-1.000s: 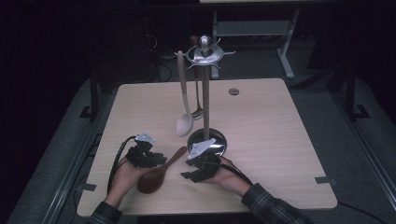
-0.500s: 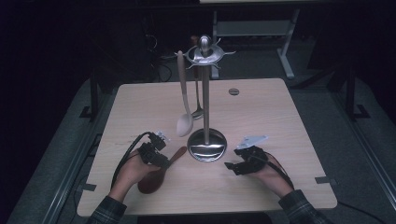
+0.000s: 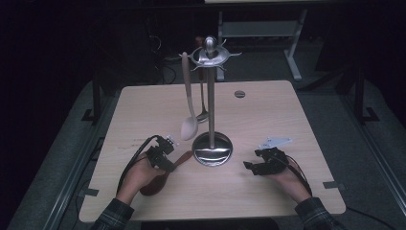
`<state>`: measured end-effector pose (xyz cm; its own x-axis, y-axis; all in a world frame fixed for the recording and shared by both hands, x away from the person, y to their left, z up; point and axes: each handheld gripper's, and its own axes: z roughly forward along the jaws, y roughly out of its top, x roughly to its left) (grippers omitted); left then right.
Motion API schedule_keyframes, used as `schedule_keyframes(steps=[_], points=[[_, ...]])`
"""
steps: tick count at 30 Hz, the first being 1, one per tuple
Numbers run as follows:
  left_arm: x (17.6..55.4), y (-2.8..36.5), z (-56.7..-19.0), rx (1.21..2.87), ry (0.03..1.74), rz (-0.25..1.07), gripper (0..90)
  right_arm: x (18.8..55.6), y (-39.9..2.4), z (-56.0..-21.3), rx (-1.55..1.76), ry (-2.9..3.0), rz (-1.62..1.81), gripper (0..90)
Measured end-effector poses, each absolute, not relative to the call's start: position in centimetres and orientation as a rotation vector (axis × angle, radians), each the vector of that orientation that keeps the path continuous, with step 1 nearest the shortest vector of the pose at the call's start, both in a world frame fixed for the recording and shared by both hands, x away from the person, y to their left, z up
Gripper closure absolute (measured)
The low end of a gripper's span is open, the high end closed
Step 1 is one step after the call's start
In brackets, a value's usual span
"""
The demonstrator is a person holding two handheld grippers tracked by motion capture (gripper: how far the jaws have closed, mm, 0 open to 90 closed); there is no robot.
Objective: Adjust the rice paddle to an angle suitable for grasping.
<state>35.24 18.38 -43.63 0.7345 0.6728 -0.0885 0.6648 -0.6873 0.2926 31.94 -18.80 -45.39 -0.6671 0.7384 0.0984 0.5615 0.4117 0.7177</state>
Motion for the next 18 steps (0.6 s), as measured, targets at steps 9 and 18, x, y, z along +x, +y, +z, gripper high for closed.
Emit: schedule_keyframes(steps=[9,18], points=[[35.2,18.9,-43.7,2.623,1.01,0.038,78.2,32.3,-19.1,-45.4,1.169,2.41,1.111,31.9],[34.3,21.4,-41.3,2.48,1.006,0.063,78.3,32.3,-19.4,-45.2,1.184,2.396,1.114,31.9]])
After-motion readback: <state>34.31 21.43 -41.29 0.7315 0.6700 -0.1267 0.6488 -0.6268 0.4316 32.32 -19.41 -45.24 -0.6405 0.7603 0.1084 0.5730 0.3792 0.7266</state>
